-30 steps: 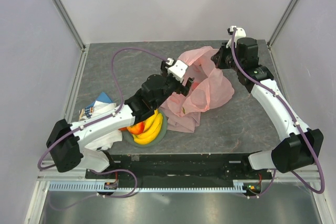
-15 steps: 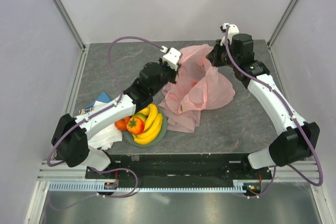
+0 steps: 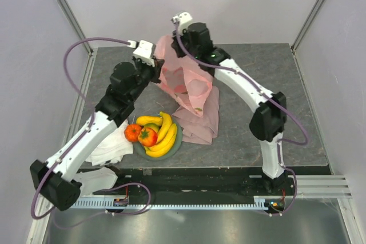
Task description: Place the fruits into the plastic bag
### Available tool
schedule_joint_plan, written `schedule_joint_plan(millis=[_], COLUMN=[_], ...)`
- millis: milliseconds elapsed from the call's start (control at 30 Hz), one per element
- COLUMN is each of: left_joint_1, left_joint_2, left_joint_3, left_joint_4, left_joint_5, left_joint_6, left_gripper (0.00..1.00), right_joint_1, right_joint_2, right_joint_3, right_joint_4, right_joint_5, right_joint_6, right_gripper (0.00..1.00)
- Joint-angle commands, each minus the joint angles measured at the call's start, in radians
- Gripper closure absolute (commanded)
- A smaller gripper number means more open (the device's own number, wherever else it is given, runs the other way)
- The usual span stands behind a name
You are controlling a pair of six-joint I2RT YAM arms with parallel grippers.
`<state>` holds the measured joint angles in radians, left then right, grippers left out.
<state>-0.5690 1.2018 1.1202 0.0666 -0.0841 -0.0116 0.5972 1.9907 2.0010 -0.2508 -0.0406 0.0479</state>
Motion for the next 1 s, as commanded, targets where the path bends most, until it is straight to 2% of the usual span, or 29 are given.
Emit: schedule_joint_plan(millis=[0,33,167,233,267,367,500,600,667,733,833,967], left_joint_1=[0.05,0.06,0.089,0.125,0.139,0.184,0.318,0.359,0.36,0.362,0.363,0.365], left_joint_2=[-0.126,-0.136,-0.165,-0.165,-0.165,-0.156,-0.078,-0.039,-0.039,-0.047,-0.07,-0.09], left_joint_3=[-0.011,-0.013,-0.029,-0.04,-0.062,-0.103,-0.077,-0.074,-0.083,-0.089,-0.103,-0.112], left_joint_4=[-0.203,-0.241,-0.399,-0.459,-0.468,-0.45,-0.438,-0.424,-0.419,-0.418,-0.416,-0.416], left_joint_5=[-0.048,-0.049,-0.026,0.003,0.015,0.038,0.183,0.299,0.303,0.291,0.279,0.282], left_joint_6=[-0.021,-0.019,0.009,0.009,0.036,0.021,-0.068,-0.109,-0.119,-0.119,-0.114,-0.11], left_gripper=[0.98,0.98,0.98,0.98,0.98,0.98,0.98,0.98,0.99,0.98,0.98,0.98], right_joint_1=[0.117,0.13,0.151,0.154,0.154,0.153,0.153,0.145,0.145,0.145,0.145,0.144], right_joint_2=[0.161,0.183,0.227,0.212,0.203,0.145,-0.008,-0.137,-0.238,-0.298,-0.42,-0.512], right_joint_3=[0.174,0.189,0.168,0.124,0.078,-0.017,-0.152,-0.266,-0.367,-0.436,-0.626,-0.755], right_joint_4=[0.062,0.071,0.113,0.131,0.139,0.142,0.15,0.147,0.147,0.142,0.148,0.128], right_joint_5=[0.079,0.087,0.093,0.079,0.076,0.068,0.108,0.148,0.159,0.163,0.234,0.334], right_joint_6=[-0.083,-0.08,-0.021,-0.003,0.007,0.01,0.045,0.088,0.101,0.124,0.168,0.231], right_gripper=[0.91,0.89,0.59,0.5,0.42,0.29,0.21,0.16,0.07,0.02,0.02,0.02])
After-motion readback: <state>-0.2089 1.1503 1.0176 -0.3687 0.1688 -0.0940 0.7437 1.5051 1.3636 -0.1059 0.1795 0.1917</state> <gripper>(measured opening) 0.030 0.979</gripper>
